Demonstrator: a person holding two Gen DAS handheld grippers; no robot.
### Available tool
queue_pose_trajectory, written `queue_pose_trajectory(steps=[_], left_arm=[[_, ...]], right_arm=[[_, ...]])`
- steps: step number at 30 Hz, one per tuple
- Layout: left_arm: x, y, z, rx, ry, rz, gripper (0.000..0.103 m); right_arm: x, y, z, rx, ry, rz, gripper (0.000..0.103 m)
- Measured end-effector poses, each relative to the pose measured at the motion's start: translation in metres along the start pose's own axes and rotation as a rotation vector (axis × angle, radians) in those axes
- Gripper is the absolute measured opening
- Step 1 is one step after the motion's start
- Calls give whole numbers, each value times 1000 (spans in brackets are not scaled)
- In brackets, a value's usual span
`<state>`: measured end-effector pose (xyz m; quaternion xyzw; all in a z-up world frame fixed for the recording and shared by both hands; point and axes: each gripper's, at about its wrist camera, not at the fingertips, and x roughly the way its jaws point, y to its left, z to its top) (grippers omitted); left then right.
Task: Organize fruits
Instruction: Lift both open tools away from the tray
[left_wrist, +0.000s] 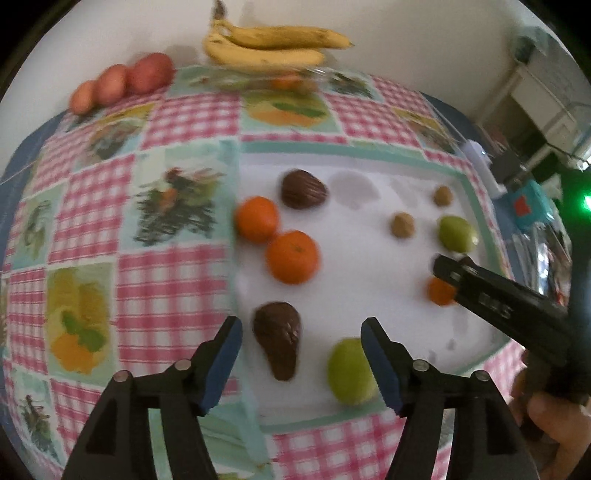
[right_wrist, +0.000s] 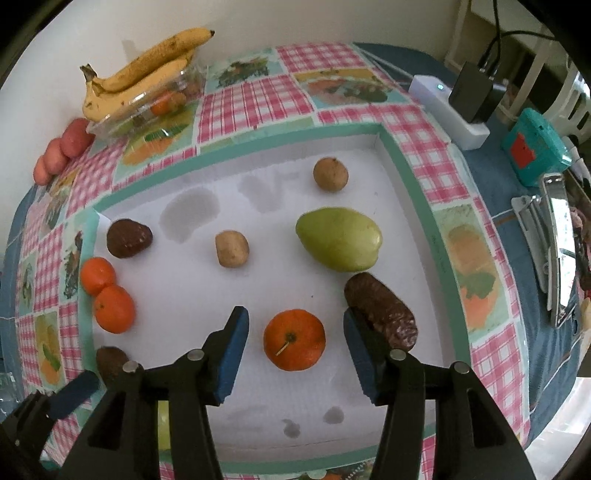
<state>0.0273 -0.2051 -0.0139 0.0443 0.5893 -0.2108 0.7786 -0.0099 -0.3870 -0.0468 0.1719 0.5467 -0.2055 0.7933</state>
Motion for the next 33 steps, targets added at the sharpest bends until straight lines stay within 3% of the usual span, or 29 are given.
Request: queue_pose_trajectory(steps=[3,7,11,16,21,23,27,29,33], left_arm=[[-3,14,4,-42,-23,49,79],[-1,34,6,-102,-49,116,103],[4,49,9,-137,-62,178,103],[14,57,12,-129,-59,248,103],[25,72,14,-141,-49,268,103],[27,77,15,-143,-51,277,103],[20,88,17,-149,-166,385,103],[15,99,17,-178,-205,400,103],[10,115,12,-249,-216,431,103]], right_arm=[[-5,-1,0,0,-11,1,55],[-6,1,0,-11,-14,-1,57],[-5,7,0,-29,-10,-2,78],[-6,13,-2,-56,-14,-14,80],[-7,19,-3,-71,-26,-3,92],[-8,24,-3,-83,-37,0,92],[-13,31,-6,-97,-69,-11,92],[-17,35,-7,-88,-98,-25,92],[-25,43,-9,-92,-148,-7,92]])
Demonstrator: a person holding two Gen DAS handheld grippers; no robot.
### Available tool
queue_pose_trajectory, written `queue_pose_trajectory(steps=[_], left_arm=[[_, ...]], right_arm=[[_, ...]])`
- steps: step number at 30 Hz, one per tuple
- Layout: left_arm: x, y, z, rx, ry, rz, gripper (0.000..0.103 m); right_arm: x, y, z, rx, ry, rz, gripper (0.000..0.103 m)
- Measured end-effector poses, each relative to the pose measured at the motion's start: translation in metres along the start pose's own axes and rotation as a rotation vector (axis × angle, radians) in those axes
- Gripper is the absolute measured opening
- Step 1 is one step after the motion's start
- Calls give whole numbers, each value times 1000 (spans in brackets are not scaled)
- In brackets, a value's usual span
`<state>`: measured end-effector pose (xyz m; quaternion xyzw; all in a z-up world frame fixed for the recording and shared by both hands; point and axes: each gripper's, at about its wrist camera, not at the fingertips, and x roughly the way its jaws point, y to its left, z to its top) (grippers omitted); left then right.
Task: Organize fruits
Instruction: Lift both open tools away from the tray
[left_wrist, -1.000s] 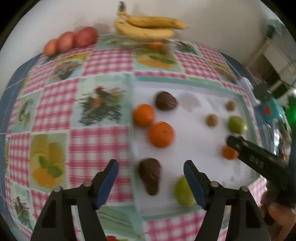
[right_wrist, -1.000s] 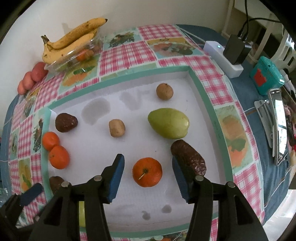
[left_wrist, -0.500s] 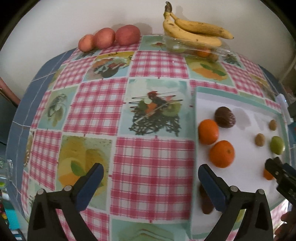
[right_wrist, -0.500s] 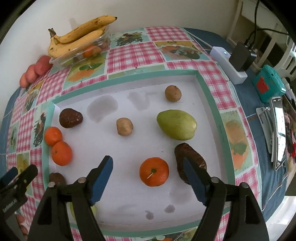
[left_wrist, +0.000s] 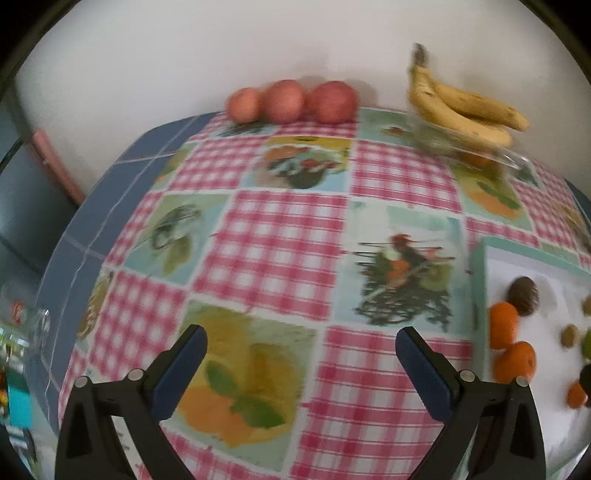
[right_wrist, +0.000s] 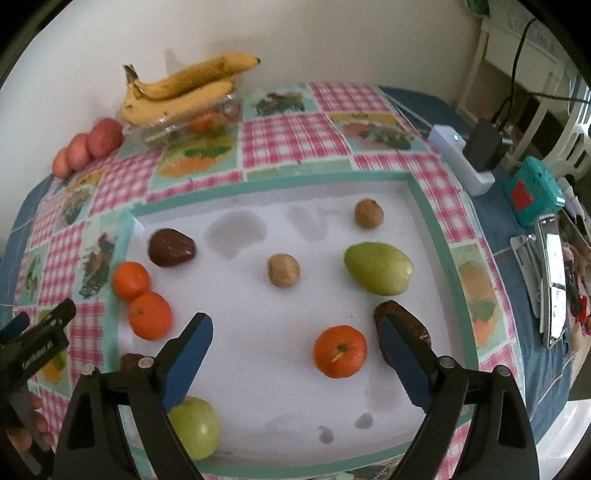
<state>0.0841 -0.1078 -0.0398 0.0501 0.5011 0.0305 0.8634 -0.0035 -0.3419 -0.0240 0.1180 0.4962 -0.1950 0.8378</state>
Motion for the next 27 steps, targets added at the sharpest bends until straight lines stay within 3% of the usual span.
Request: queue_pose_trajectory(steps=[3,10,14,19,23,27], left_arm=[[0,8,-4,-7,14,85,103],[-7,25,-14,17,43,118,103],[-21,37,-17,17,44,94,103],[-66,47,-22,29,-23,22,103],[-92,57,-40,68,-66,25,103],[-100,70,-62,78,-57,31,103]], right_arm=[[-3,7,-3,7,-12,7,92],[-11,24,-16,-22,-22,12,92],[-15,32,-25,-53,-16,17,92],[-27,36,-36,-68,-32,17,92],[-40,40,-47,-77,-41,57,92],[-55,43,-60,-106,-54,67,92]])
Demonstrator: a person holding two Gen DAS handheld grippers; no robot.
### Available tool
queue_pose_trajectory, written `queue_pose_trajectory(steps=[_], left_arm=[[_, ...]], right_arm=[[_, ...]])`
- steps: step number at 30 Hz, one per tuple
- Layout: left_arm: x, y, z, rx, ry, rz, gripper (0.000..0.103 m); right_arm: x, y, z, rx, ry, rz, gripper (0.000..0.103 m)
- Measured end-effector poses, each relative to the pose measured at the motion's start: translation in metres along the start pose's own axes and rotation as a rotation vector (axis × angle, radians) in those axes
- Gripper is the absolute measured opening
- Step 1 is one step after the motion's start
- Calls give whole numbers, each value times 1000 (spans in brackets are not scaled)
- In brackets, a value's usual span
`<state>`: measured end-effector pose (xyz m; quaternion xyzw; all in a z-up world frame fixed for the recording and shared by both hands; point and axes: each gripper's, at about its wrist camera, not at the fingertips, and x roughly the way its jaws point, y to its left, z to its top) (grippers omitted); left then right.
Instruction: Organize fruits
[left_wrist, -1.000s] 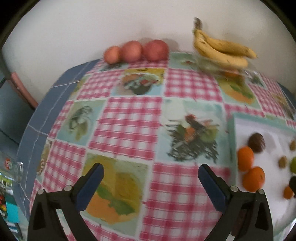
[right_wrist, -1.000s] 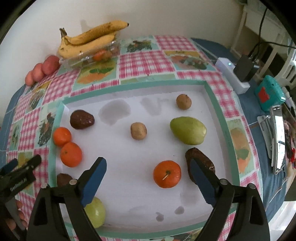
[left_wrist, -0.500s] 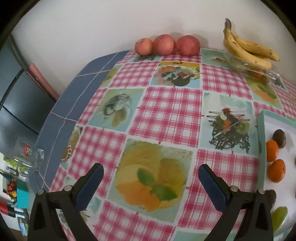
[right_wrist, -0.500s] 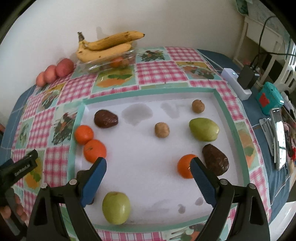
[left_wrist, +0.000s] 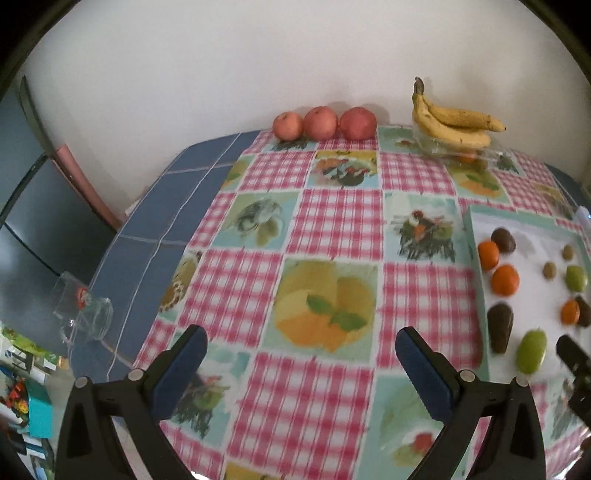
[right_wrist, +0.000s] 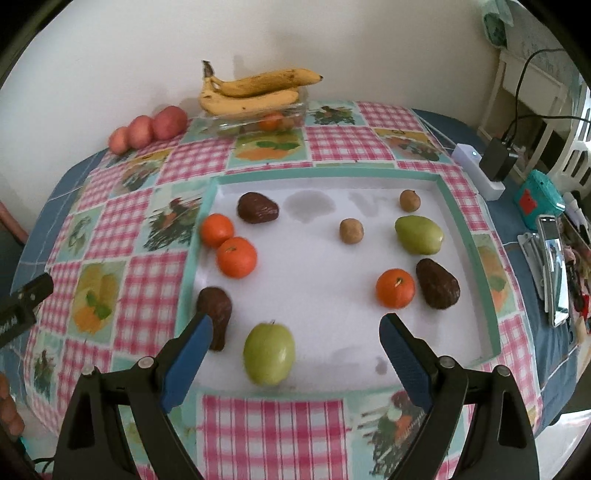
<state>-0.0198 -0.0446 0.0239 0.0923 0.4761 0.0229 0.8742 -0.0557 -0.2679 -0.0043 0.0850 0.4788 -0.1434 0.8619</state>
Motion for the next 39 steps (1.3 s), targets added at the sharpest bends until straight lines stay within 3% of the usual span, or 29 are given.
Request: queue_pose_trajectory(steps=[9,39], left_arm=[[-8,2,-8,5,11,-41,103],[-2,-3,-10,25,54,-70,103]], right_arm=[[-34,10,-13,-21,-70,39,92],[-24,22,-17,-71,-14,11,92]])
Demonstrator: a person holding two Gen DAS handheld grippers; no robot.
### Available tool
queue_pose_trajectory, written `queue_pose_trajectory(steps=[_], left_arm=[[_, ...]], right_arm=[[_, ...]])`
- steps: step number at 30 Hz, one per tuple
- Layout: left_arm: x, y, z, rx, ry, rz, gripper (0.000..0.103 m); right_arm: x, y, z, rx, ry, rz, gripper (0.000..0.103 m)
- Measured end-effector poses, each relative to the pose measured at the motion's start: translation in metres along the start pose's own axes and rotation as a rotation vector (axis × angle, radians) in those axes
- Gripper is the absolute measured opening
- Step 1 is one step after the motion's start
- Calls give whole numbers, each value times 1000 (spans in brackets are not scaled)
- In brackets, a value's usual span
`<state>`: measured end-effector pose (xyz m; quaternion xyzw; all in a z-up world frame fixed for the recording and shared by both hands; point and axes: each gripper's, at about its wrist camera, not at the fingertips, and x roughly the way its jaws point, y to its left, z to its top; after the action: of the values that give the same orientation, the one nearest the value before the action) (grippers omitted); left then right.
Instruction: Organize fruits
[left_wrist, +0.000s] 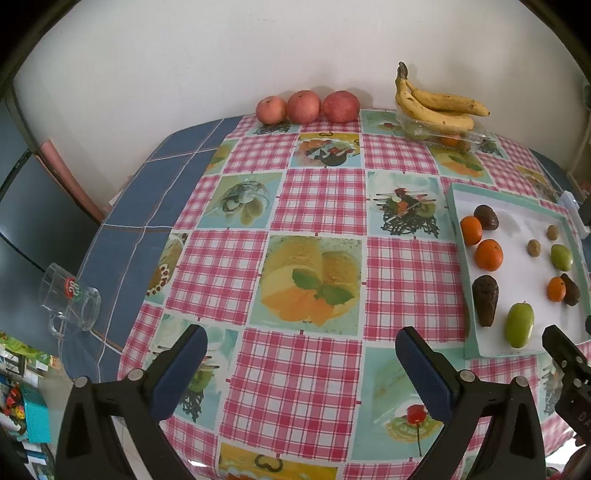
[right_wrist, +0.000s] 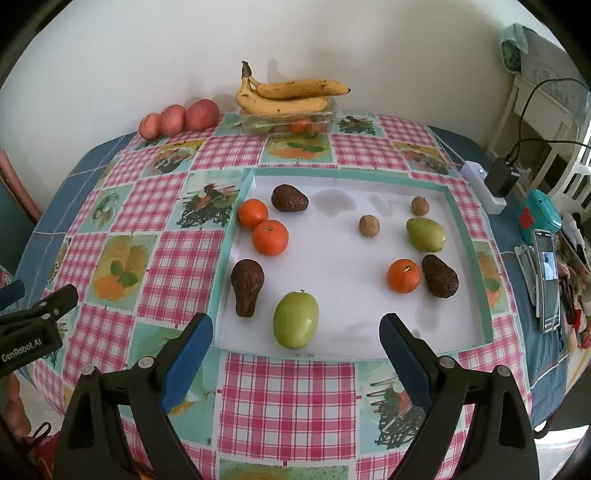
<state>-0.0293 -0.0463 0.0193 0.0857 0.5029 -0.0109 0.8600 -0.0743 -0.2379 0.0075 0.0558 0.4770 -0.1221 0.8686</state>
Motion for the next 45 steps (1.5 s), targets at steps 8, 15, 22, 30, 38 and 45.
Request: queue_pose_trajectory(steps=[8,15,22,30,38,45], left_arm=[[1,-1,-1,3,3,1,103],[1,-1,-1,3,4,2,103],[2,-1,-2,4,4,0,103],[2,-1,-2,4,8,-3,103],[3,-1,-2,6,8,-4,103],[2,-1,-2,6,8,-4,103]], right_arm=[[1,1,-1,-1,3,1,92],[1,2,-2,-2,3,1,92],[1,2,-2,-2,4,1,92],[1,2,-1,-3,4,1,92],[1,2,-1,-3,5,1,92],[1,2,-1,-3,5,1,92]])
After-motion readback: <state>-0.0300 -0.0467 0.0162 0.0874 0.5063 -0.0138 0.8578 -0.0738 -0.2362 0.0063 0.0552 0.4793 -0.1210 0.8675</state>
